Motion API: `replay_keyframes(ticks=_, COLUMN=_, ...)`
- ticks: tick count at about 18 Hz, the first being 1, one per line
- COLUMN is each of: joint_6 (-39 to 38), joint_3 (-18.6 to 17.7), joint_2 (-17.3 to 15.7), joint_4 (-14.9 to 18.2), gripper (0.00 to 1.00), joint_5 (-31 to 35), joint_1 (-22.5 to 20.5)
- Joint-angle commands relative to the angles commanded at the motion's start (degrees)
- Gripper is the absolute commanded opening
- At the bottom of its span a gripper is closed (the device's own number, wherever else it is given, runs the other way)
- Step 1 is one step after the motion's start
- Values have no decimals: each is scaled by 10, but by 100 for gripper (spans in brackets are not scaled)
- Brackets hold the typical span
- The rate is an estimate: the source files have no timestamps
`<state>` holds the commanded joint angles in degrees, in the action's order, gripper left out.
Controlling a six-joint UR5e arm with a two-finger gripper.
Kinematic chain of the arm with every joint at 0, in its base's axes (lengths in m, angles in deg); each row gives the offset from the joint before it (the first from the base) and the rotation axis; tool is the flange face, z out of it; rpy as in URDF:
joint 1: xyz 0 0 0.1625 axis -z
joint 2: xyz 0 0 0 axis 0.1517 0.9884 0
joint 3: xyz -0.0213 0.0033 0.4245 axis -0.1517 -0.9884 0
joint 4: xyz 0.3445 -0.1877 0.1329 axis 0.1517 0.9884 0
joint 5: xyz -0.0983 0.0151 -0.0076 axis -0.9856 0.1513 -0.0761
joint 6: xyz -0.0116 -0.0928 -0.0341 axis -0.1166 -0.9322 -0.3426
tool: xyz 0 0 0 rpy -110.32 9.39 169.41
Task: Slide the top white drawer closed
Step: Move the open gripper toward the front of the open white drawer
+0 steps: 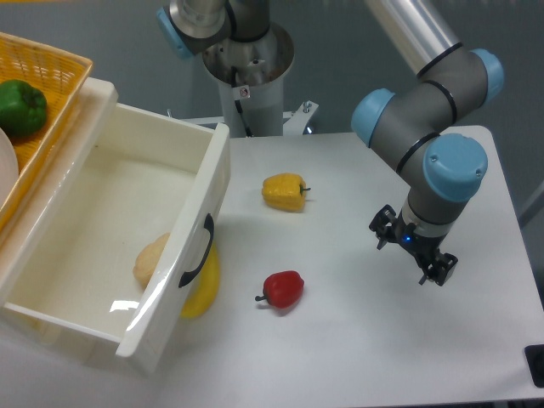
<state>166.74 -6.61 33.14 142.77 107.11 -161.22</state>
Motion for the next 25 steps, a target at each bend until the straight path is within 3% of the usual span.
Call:
replay_keyframes(ticks=13, joint_6=-25, joint_3=-54, joint_2=-21, joint_4=-8, gripper=100, joint_5=-3, joint_1=3)
replay_keyframes(ticks=16, joint_6=-54, joint_3=-66, joint_2=-23, joint_4=-44, gripper=100, joint_5=-7, joint_1=4)
replay_keyframes(ticks=21, joint_6=-79, joint_3=-80, joint_2=-27, joint_4=-48, gripper=100, joint_5=-36, joint_1=6)
replay_keyframes(ticks=22, joint_6=-85, joint_3=-82, joint_2=-26, joint_4=-48, gripper=93, joint_5=-57, joint_1=4)
replay_keyframes(ticks=24, joint_6=-106, joint_3=-84, joint_2=-17, joint_4=-46, gripper=92, joint_5=-97, joint_1=0)
replay_keyframes(ticks=25, joint_6=-126, joint_3=-84, joint_2=-11, joint_4=-47, gripper=84, joint_5=-104, joint_1=0)
